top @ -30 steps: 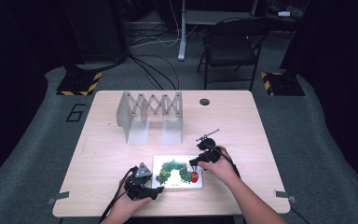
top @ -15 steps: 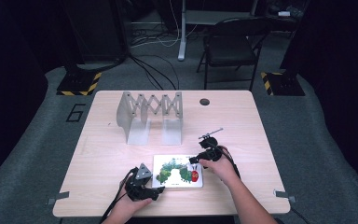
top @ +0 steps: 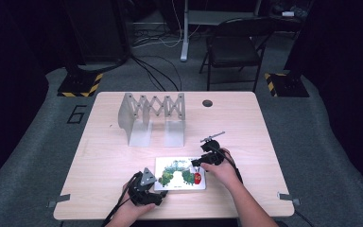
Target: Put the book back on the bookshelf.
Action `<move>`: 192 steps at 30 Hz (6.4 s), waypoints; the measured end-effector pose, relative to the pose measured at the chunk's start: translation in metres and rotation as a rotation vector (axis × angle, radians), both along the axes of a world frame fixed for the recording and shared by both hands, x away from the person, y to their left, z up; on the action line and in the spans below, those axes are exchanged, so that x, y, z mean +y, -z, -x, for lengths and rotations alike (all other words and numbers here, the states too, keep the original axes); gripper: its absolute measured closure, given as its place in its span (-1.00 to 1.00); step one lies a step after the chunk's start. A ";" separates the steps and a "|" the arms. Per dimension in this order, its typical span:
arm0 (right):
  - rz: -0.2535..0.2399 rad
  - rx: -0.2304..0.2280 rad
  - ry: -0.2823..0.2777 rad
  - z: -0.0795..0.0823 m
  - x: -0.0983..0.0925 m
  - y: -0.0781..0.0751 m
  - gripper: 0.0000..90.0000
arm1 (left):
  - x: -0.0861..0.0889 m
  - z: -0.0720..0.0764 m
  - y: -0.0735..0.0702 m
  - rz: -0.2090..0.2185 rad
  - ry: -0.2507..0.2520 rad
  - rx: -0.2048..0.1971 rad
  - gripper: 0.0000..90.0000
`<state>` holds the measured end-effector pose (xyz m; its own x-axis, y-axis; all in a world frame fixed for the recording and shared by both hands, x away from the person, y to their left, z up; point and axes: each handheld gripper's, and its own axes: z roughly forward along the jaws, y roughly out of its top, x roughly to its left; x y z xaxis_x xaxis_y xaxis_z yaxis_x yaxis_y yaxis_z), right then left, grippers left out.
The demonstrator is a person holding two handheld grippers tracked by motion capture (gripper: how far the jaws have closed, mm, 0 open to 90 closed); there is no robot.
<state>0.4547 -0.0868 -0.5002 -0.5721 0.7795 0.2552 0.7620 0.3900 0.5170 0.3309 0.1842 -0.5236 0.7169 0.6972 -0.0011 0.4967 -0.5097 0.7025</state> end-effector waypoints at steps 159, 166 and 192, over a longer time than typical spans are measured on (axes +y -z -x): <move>-0.053 0.069 0.048 -0.012 -0.004 -0.036 -0.20 | -0.025 0.012 -0.004 -0.152 -0.001 -0.178 -0.50; -0.065 0.093 0.025 -0.015 0.000 -0.031 -0.22 | -0.026 0.012 -0.004 -0.153 -0.006 -0.180 -0.50; -0.070 0.167 -0.027 -0.018 0.013 -0.021 -0.28 | -0.025 0.012 -0.003 -0.149 -0.002 -0.188 -0.50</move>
